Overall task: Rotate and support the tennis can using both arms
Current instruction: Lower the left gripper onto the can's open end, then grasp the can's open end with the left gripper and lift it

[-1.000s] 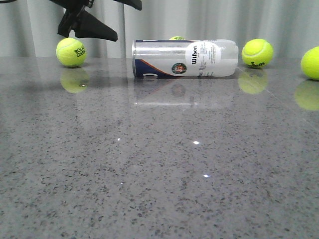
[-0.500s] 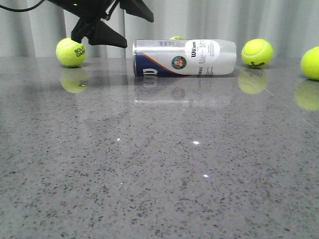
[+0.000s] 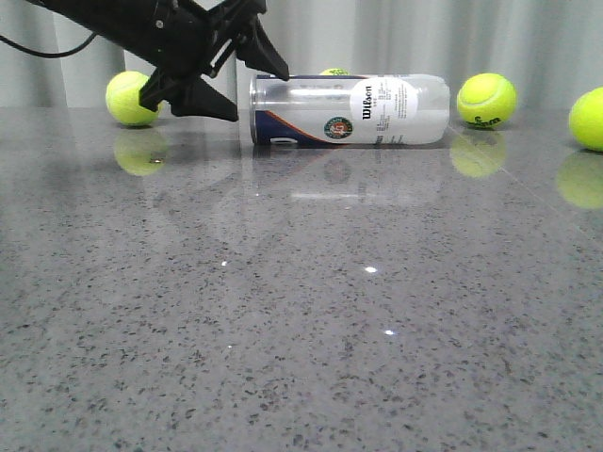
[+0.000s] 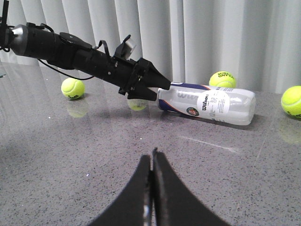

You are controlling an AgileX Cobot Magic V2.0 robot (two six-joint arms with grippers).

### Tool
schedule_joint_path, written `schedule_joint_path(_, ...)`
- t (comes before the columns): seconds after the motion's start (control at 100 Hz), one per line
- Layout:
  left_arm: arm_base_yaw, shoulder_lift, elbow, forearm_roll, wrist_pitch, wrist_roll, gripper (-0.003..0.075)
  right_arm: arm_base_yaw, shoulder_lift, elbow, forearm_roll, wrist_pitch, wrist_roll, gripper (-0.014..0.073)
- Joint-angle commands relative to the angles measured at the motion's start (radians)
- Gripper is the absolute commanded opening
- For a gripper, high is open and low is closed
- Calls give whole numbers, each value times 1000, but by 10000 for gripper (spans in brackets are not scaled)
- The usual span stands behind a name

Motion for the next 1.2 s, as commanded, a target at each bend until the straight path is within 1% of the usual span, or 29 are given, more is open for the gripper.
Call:
schedule_joint_path(0.0, -17, -52, -32, -50, 4, 17, 538, -1, 9, -23, -2, -75, -5, -60)
schedule_joint_path(0.17, -28, -49, -32, -98, 4, 83, 532, -1, 9, -23, -2, -75, -5, -60)
schedule_joint_path(0.22, -28, -49, -32, -128, 4, 117, 510, -1, 9, -23, -2, -75, -5, -60)
schedule_joint_path(0.29, -30, -49, -32, -150, 6, 137, 450, -1, 9, -23, -2, -75, -5, -60)
schedule_joint_path(0.36, -30, -49, -32, -155, 6, 138, 356, -1, 9, -23, -2, -75, -5, -60)
schedule_joint_path(0.41, -30, -49, -32, -155, 10, 138, 257, -1, 9, -23, -2, -75, -5, -60)
schedule_joint_path(0.43, -30, -49, -32, -155, 10, 138, 230, -1, 9, -23, -2, -75, -5, -60)
schedule_joint_path(0.48, -30, -49, -32, -155, 12, 138, 122, -1, 9, -23, -2, -75, -5, -60)
schedule_joint_path(0.5, -30, -49, -32, -155, 14, 138, 96, -1, 9, -23, -2, -75, -5, -60)
schedule_joint_path(0.55, -30, -49, -32, -155, 16, 138, -1, -1, 9, -23, -2, -75, -5, -60)
schedule_joint_path(0.57, -30, -49, -32, -155, 18, 138, -22, -1, 9, -23, -2, -75, -5, -60)
schedule_joint_path(0.74, -30, -51, -32, -155, 41, 143, -19, -1, 9, -23, -2, -75, -5, -60)
schedule_joint_path(0.95, -39, -105, -32, -144, 91, 215, -19, -1, 9, -23, -2, -75, -5, -60)
schedule_joint_path(1.1, -55, -202, -32, -64, 97, 215, -19, -1, 9, -23, -2, -75, -5, -60)
schedule_joint_path(1.19, -63, -268, -32, 2, 129, 213, -19, -1, 9, -23, -2, -75, -5, -60)
